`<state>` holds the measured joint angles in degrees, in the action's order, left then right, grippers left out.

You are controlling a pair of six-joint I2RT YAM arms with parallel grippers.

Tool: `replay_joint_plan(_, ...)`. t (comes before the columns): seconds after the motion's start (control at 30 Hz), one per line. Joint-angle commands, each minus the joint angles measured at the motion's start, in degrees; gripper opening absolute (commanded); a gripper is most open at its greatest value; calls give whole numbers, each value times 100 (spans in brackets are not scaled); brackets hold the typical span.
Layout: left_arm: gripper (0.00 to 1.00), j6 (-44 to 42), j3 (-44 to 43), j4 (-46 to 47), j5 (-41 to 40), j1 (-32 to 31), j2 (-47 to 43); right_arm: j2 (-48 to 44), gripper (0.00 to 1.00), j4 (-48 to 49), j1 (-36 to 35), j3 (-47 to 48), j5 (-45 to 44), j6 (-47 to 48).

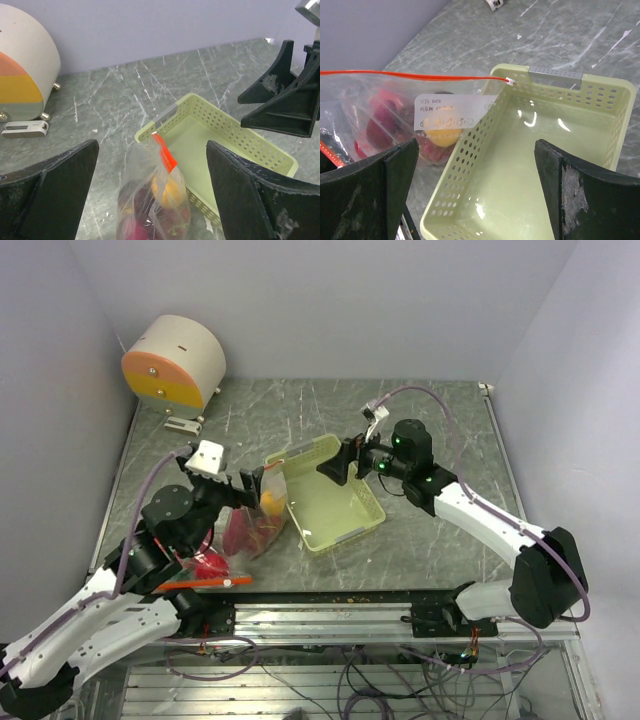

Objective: Place the food in the zip-top bag and seal the zipper
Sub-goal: Reset both arms

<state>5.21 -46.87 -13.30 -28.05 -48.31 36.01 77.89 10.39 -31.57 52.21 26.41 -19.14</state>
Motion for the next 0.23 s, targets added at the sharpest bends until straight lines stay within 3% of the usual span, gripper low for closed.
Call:
replay_joint_plan(0.0, 100, 92, -38, -255, -245, -15, -268, -151, 100, -66, -7, -99, -237, -61)
replay_joint_plan(0.2, 100, 52, -52, -474, -232, -19, -390, -144, 100, -129, -9, -139, -93, -60)
